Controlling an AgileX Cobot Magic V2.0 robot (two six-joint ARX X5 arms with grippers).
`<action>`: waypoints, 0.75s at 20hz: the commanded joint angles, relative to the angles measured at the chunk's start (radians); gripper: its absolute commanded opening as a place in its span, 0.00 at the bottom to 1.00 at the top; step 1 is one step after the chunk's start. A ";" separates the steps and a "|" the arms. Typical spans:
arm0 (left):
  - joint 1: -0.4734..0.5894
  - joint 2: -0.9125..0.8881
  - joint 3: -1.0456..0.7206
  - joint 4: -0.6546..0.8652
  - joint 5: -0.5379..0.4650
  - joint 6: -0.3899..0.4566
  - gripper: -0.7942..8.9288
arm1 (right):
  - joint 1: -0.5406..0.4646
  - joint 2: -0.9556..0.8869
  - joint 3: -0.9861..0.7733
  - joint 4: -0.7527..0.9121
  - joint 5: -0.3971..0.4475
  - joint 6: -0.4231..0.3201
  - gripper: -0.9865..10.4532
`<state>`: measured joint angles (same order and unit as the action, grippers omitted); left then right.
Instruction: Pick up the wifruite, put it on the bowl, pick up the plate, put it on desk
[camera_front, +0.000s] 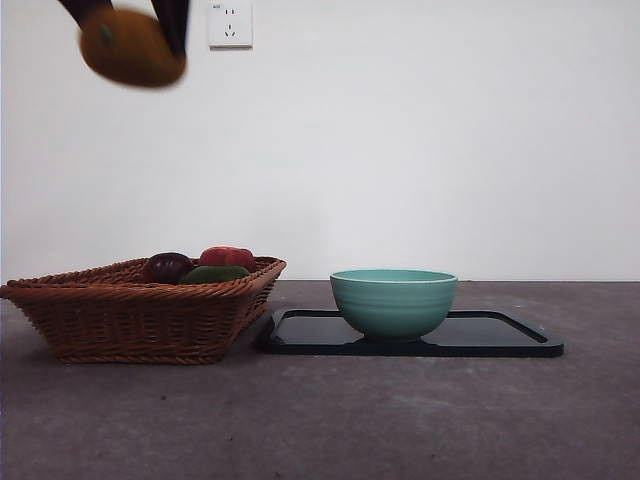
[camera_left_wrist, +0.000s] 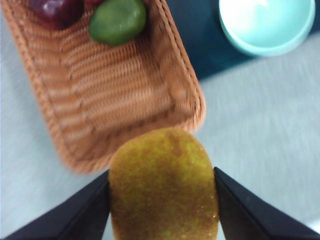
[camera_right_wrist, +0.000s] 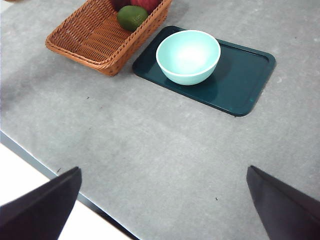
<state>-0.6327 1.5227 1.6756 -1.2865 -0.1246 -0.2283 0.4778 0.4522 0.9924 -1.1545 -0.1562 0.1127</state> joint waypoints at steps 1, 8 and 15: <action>0.013 0.000 -0.078 0.109 0.000 -0.046 0.37 | 0.007 0.002 0.008 0.009 0.000 0.010 0.59; 0.100 0.007 -0.303 0.392 -0.003 -0.079 0.37 | 0.007 0.002 0.008 0.009 0.001 0.010 0.59; 0.158 0.129 -0.333 0.527 -0.003 -0.039 0.37 | 0.007 0.002 0.008 0.010 0.000 0.010 0.59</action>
<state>-0.4713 1.6348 1.3338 -0.7662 -0.1257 -0.2802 0.4778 0.4522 0.9924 -1.1549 -0.1562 0.1127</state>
